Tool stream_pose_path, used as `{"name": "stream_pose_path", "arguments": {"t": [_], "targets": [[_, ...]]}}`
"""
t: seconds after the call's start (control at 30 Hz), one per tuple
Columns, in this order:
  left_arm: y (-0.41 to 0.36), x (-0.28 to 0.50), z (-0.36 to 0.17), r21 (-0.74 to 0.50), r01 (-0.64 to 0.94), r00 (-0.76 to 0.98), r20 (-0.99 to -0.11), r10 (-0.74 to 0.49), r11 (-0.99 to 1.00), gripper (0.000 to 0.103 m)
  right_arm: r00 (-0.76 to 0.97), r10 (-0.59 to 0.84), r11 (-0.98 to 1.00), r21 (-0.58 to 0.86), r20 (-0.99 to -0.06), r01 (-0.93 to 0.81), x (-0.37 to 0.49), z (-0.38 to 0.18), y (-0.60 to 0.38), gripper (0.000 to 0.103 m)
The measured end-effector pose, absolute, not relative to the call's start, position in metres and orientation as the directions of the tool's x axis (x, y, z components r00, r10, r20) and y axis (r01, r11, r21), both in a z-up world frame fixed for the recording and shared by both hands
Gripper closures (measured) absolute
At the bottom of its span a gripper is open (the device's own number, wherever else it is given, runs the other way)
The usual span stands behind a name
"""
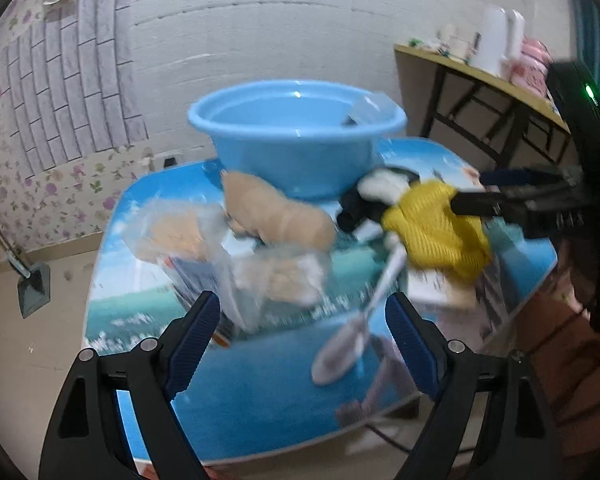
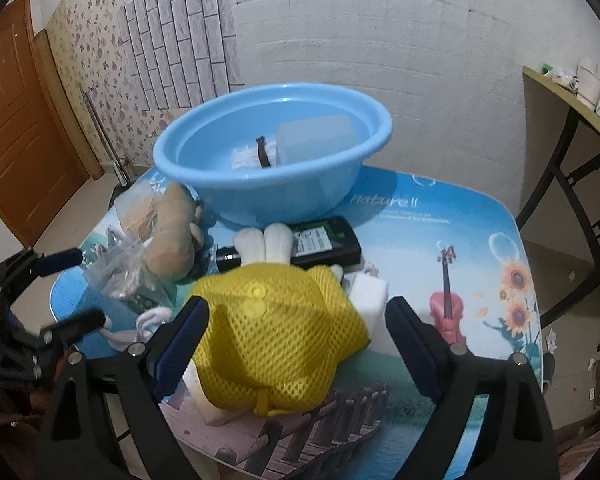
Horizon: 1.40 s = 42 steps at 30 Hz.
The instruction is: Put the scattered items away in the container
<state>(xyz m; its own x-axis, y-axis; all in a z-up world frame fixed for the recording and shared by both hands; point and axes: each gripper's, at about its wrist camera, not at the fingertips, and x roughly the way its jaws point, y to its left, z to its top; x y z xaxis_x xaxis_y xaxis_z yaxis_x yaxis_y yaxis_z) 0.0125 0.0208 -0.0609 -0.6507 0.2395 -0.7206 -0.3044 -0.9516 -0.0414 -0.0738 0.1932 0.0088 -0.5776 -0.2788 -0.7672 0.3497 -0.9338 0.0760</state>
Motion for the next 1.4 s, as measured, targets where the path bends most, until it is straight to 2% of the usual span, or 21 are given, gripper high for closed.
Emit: {"name": "stream_pose_path", "arguments": {"t": [0.2, 0.5, 0.6, 0.7, 0.97, 1.4], "targets": [[0.021, 0.015, -0.081, -0.034, -0.31, -0.626, -0.745, 0.23, -0.95, 0.018, -0.562, -0.293, -0.927, 0.085, -0.773, 0.365, -0.072, 0.0, 0.19, 0.005], [0.026, 0.005, -0.096, -0.003, -0.276, -0.623, -0.761, 0.181, -0.961, 0.018, -0.555, -0.277, -0.925, 0.061, -0.785, 0.376, -0.073, -0.01, 0.181, 0.003], [0.026, 0.001, -0.101, -0.011, -0.27, -0.614, -0.768, 0.181, -0.963, 0.011, -0.557, -0.277, -0.926, 0.063, -0.783, 0.372, -0.074, -0.01, 0.181, 0.002], [0.028, 0.0, -0.105, -0.003, -0.273, -0.61, -0.773, 0.176, -0.962, 0.0, -0.56, -0.273, -0.926, 0.056, -0.782, 0.373, -0.075, -0.011, 0.18, 0.002], [0.028, 0.004, -0.107, -0.017, -0.28, -0.62, -0.76, 0.194, -0.96, 0.0, -0.576, -0.243, -0.929, 0.016, -0.781, 0.371, -0.077, -0.016, 0.172, 0.0], [0.03, 0.005, -0.107, -0.019, -0.293, -0.625, -0.753, 0.206, -0.956, 0.0, -0.572, -0.25, -0.928, 0.026, -0.781, 0.371, -0.076, -0.016, 0.173, 0.0]]}}
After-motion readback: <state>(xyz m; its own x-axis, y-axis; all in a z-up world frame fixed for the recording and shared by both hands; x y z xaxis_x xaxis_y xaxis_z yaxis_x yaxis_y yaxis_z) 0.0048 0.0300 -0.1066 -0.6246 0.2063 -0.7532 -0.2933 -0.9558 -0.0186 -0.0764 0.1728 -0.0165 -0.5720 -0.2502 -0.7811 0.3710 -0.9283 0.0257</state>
